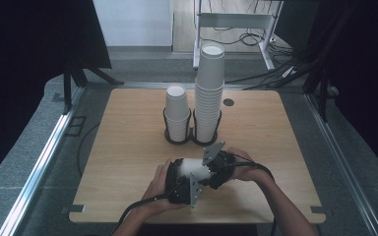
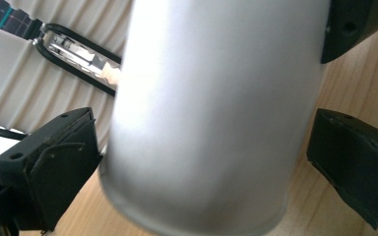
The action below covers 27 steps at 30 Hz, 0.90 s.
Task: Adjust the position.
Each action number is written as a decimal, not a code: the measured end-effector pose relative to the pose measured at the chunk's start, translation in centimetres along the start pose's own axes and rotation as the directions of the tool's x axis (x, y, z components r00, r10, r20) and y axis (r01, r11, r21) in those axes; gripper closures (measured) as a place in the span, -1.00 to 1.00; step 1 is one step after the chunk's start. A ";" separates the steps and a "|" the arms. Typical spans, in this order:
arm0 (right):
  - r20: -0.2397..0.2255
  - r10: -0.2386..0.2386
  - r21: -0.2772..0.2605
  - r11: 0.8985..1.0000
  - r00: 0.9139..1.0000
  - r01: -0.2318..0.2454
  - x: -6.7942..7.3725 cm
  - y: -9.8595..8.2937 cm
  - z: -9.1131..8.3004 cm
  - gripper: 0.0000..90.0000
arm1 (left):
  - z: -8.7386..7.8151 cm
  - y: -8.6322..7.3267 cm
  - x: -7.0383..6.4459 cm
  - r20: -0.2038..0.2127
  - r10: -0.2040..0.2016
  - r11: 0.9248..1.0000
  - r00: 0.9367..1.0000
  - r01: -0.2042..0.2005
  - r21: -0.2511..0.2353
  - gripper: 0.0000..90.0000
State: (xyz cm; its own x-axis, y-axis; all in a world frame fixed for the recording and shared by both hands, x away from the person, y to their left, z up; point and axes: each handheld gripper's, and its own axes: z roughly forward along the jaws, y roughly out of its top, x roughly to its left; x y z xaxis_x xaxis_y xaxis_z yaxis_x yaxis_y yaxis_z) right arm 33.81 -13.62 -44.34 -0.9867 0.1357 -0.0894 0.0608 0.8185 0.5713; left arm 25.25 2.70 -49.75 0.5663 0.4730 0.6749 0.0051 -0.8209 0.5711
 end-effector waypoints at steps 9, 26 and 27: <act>0.021 0.054 -0.064 0.997 0.998 -0.053 -0.4 -1.3 -0.4 -0.50 | -1.1 -0.1 1.2 -0.016 -0.018 1.000 1.000 0.017 -0.017 -1.00; 0.114 0.189 -0.266 0.952 0.975 -0.153 -0.4 -2.7 -1.5 -0.50 | -2.1 -1.6 3.8 0.079 -0.256 0.967 0.963 0.257 0.006 -1.00; 0.107 0.199 -0.280 0.946 0.974 -0.162 -0.3 -2.7 -1.4 -0.50 | -2.1 -1.7 3.9 0.084 -0.272 0.962 0.959 0.272 0.007 -1.00</act>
State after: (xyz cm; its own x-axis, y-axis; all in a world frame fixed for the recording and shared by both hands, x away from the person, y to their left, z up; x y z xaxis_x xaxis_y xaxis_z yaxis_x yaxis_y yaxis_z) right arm 33.77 -16.69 -44.71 -0.9328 0.3551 -0.0610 0.1757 0.5961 0.7834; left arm 25.76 6.64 -47.10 0.6111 0.6494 0.4525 0.1649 -0.6636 0.7296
